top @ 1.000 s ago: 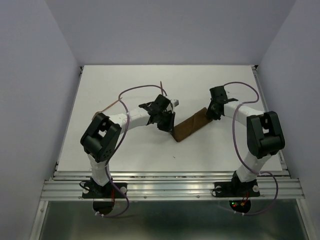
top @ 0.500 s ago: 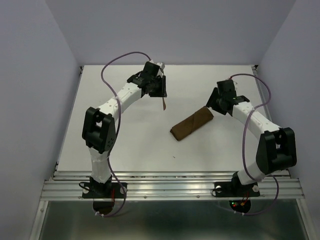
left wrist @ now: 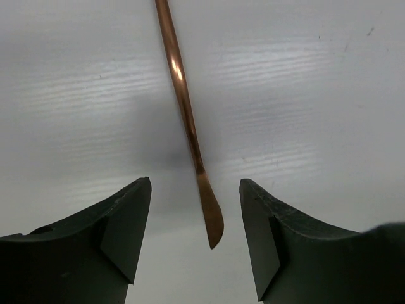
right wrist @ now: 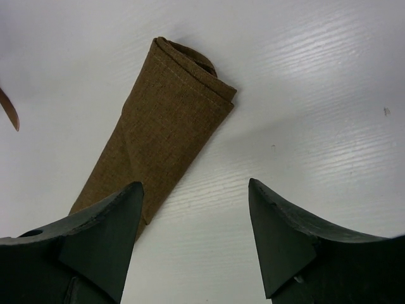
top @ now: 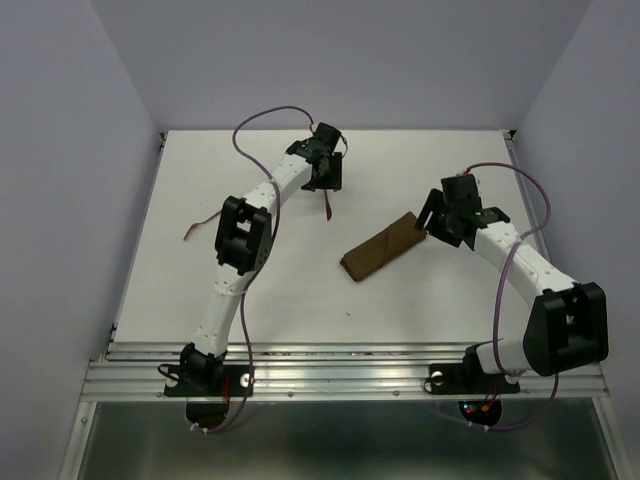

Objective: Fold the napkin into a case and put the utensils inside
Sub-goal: Pick up the knife from the center of the board.

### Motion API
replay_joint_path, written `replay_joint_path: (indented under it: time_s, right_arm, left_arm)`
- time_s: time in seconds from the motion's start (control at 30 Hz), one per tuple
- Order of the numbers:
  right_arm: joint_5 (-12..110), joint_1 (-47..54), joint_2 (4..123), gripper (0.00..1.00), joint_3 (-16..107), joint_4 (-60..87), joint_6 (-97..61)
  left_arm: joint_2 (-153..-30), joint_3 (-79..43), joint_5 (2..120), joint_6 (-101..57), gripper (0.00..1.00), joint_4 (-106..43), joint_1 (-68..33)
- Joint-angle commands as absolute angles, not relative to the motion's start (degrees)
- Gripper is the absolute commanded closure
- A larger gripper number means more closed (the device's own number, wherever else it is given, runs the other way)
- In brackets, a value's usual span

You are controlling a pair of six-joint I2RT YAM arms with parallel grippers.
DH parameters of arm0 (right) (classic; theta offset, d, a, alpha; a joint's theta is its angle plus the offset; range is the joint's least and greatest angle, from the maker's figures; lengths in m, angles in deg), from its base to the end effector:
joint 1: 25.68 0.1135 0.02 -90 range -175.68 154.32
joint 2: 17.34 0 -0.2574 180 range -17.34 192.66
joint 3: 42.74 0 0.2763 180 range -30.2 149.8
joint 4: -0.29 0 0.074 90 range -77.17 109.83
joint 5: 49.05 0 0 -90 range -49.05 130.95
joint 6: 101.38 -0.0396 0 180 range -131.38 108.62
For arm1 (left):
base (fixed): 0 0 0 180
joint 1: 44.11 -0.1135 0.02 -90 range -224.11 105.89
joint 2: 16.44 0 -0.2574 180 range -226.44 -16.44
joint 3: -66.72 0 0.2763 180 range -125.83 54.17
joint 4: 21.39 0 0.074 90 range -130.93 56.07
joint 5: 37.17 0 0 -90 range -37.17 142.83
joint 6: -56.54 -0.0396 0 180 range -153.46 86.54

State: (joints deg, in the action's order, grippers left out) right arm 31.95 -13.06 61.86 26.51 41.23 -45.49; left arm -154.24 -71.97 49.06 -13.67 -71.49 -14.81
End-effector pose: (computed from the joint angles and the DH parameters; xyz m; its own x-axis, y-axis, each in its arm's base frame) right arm 0.3090 0.0628 0.2308 -0.6939 0.4122 -0.5904 0.3257 0.9109 0.2532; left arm 0.4906 -0.2723 0.2047 -0.7739 0.0469 -0.6316 0.2007 0.9640 -0.1743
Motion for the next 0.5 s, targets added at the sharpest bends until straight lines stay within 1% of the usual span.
replay_joint_path:
  time_s: [0.0,0.1,0.37,0.4,0.43,0.47]
  right_arm:
    - [32.69,-13.20,58.77,0.27,26.40,41.66,-45.75]
    - [32.86,-13.20,58.16,0.27,26.05,41.84,-45.75]
    - [33.83,-13.20,58.42,0.27,25.17,41.57,-46.19]
    - [33.83,-13.20,58.33,0.27,25.00,41.57,-46.19]
    - [33.83,-13.20,58.25,0.27,25.00,41.57,-46.19]
    - [33.65,-13.20,58.24,0.27,24.91,41.57,-46.19]
  left_arm:
    - [-156.97,-81.08,44.39,-13.51,0.31,-74.71,-15.37]
    - [-159.61,-82.67,43.34,-13.08,0.32,-73.66,-15.46]
    - [-166.82,-88.54,41.40,-11.67,0.37,-72.86,-15.81]
    - [-167.43,-89.26,41.40,-11.67,0.39,-73.30,-15.72]
    - [-168.31,-89.87,41.32,-11.67,0.46,-73.65,-15.72]
    - [-168.49,-89.70,41.14,-11.67,0.48,-73.83,-15.72]
